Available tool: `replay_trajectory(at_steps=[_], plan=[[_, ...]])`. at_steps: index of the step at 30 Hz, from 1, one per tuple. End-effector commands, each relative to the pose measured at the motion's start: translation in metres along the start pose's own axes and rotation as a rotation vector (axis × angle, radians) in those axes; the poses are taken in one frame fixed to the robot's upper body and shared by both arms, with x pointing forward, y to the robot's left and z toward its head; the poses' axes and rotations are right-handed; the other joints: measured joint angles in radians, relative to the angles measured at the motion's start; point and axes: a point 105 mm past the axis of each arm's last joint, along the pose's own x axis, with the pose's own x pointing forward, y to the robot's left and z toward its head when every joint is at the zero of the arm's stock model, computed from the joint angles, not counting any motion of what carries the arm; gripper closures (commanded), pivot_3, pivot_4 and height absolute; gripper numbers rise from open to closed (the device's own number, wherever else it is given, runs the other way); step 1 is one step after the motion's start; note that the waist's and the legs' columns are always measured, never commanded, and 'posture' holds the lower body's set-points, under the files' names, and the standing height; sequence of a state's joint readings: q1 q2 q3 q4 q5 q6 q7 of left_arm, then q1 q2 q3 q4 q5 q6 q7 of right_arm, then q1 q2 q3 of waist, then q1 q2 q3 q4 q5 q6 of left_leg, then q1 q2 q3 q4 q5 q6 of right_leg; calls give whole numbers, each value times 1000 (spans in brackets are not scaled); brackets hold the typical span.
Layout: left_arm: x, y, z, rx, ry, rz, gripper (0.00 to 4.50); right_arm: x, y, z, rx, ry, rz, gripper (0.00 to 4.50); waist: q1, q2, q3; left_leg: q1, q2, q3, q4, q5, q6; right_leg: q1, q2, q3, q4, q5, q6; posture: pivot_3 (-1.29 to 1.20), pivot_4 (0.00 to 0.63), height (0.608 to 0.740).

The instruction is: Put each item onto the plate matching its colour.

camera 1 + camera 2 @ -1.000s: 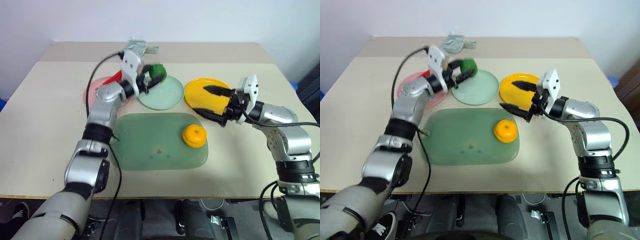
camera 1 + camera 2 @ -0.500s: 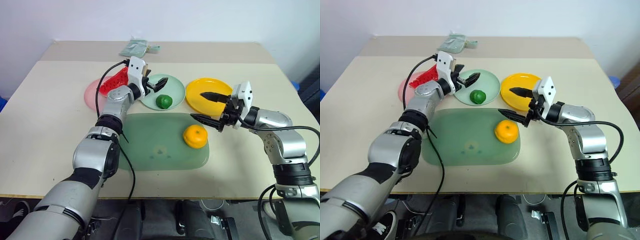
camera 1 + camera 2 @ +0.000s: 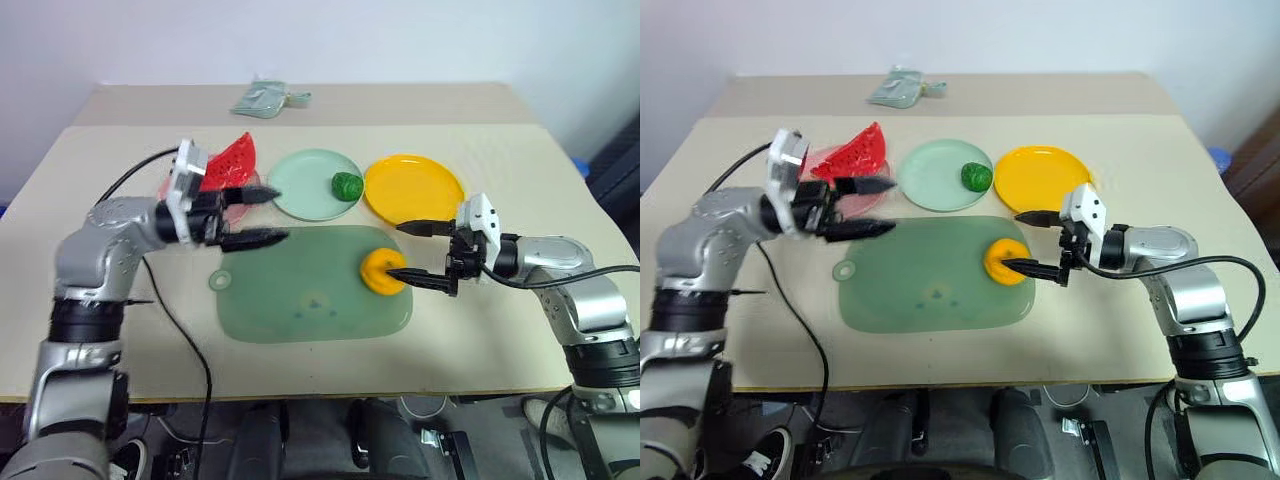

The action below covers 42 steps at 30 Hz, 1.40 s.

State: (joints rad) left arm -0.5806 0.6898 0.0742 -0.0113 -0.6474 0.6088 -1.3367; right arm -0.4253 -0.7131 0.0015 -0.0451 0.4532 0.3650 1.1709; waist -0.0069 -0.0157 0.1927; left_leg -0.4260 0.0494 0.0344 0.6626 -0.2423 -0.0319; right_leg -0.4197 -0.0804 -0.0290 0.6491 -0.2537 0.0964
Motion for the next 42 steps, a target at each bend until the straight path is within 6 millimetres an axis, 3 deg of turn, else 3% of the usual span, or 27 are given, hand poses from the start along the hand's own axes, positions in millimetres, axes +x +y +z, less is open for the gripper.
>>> replay_trajectory(at_steps=[1, 8, 21, 22, 25, 28, 31, 33, 37, 42], plan=[[-2, -25, 9, 25, -38, -80, 32, 10, 2, 9, -45, -19, 11, 0, 7, 0, 0, 0, 0, 0, 0, 0, 0, 0, 0, 0, 0, 0, 0, 0, 150, 740], [-11, -37, -9, 27, 30, -39, 32, 19, 2, -9, -80, 87, 17, 0, 18, 0, 0, 0, 0, 0, 1, 0, 0, 0, 0, 0, 0, 0, 0, 0, 150, 740], [-3, -36, -11, 132, 59, -45, 32, 10, -8, -31, -62, 199, -13, 0, 18, 0, 0, 0, 0, 1, 1, 0, 0, 0, 0, 0, -1, 0, 0, 0, 150, 740], [-3, -36, -11, 135, 57, -44, 0, 10, -7, -31, -61, 205, -7, 538, 18, 0, 0, 0, 0, 1, 1, 0, 0, 0, 0, 0, -1, 0, 0, 0, 150, 740], [-2, -35, -12, 139, 59, -38, 0, 12, -8, -31, -52, 204, -4, 1491, 18, 0, 0, 0, 0, 1, 1, 0, 0, 0, 0, 0, -1, 0, 0, 0, 150, 740], [-2, -34, -13, 142, 61, -34, 0, 14, -12, -26, -80, 184, -21, 1508, 18, 0, 0, 0, 0, 1, 1, 0, 0, 0, 0, 0, -1, 0, 0, 0, 150, 740], [-3, -26, -9, 143, 41, 23, 0, 18, -34, 15, -52, -33, -136, 1508, 16, 0, 0, 0, 0, 1, 1, 0, 0, 0, 0, 0, -1, 0, 0, 0, 150, 740], [-3, -13, -6, 145, 16, 103, 0, 15, -55, 27, -60, -98, -254, 1508, 13, 0, 0, 0, 0, 1, 1, 0, 0, -1, 0, 0, 0, 0, 0, 0, 150, 740], [3, 5, -1, 198, -22, 209, 0, 4, -99, 20, -85, -56, -501, 1508, 22, 0, 0, 0, 0, 1, 1, 0, 0, 0, 0, 0, 0, 0, 0, 0, 150, 740], [10, 11, -7, 207, -22, 257, 0, -2, -130, 0, -86, 59, -690, 1508, 16, 0, 0, -1, -1, 1, 0, 0, 1, -1, 0, 0, -2, 0, 0, 0, 150, 740]])
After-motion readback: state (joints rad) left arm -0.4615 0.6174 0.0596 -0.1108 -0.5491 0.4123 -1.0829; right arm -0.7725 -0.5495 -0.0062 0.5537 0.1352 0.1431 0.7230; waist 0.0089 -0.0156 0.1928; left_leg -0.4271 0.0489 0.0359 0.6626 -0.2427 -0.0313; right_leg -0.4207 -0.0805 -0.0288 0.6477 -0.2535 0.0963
